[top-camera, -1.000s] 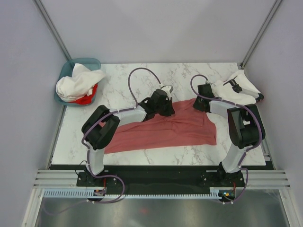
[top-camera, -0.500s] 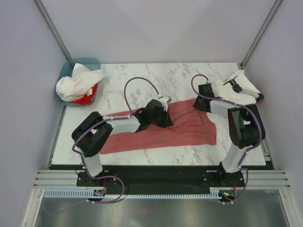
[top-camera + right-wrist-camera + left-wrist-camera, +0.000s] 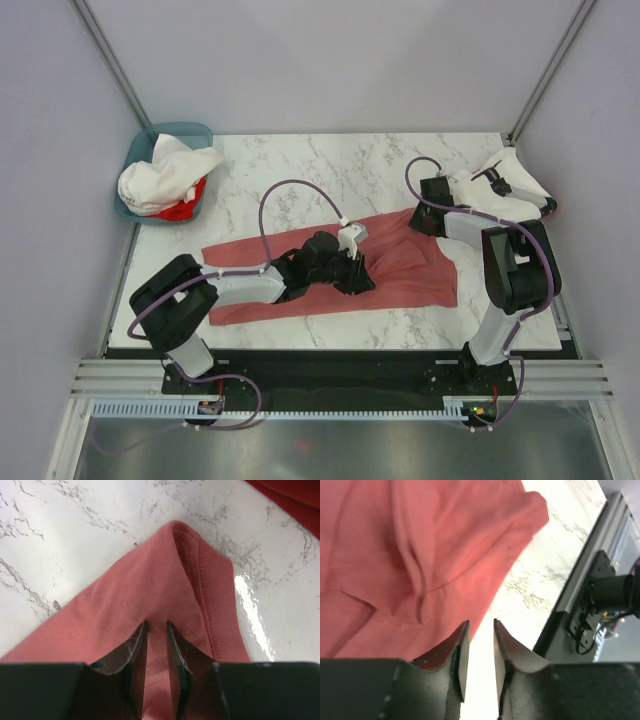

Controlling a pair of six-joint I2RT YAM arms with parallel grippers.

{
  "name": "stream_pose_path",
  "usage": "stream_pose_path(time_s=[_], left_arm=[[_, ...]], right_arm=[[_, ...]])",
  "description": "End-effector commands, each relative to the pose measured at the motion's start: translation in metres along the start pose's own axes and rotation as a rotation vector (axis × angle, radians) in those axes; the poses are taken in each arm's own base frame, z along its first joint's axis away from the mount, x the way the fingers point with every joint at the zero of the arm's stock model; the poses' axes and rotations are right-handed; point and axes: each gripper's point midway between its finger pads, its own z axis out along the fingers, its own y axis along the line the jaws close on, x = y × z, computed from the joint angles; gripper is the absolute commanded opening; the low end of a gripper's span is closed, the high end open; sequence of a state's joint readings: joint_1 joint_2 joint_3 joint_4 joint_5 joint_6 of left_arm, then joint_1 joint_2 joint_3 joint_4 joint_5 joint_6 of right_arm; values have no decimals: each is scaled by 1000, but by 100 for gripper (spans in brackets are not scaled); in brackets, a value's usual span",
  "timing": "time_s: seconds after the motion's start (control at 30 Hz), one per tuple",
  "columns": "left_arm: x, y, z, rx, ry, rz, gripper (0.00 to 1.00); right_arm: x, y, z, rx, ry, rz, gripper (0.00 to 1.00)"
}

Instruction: Fold and stack the t-shirts

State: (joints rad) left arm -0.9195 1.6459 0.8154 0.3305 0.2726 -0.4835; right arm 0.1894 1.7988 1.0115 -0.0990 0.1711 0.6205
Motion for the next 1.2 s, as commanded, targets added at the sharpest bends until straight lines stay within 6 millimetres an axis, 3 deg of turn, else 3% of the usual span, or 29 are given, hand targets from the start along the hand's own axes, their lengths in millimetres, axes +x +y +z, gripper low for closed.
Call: stream_pose_path(time_s=[0.0,0.07,0.2,0.33,0.5,0.6,0.63,0.67,0.7,0.77,0.97,1.17], left_arm=[[-7,-25,-9,101,-40,58,34],[-6,-21,-10,82,-43,57,42],[-16,-5,-6,-18,-60,70,47],[-56,12,6,-161,-125,111,52],[-83,34,14,-208,-138,92,59],[-77,50,28,-226,-59,55,58],[-80,47,33,-211,-42,45,57],[-71,52,40,-214,-8,33,56],[-71,45,46,-176,1,23,56],[-60,50,56,-167,41,3,56],[-53,54,77,-151,98,-13,56],[-41,39,83,-56,129,-38,52]], right_arm=[[-7,0,-1,1,-6,19,30],[-7,0,0,0,-5,21,32],[-8,3,-5,-16,-5,20,34],[-12,6,-22,-50,-20,18,38],[-4,-1,-39,-52,-17,23,48],[2,-3,-49,-58,-9,12,51],[5,-5,-55,-61,-12,12,52],[6,-6,-57,-62,-21,11,56],[6,-4,-58,-71,-30,13,59],[2,-1,-57,-74,-40,13,58],[8,8,-22,-52,29,5,48],[22,7,1,-36,85,-6,40]])
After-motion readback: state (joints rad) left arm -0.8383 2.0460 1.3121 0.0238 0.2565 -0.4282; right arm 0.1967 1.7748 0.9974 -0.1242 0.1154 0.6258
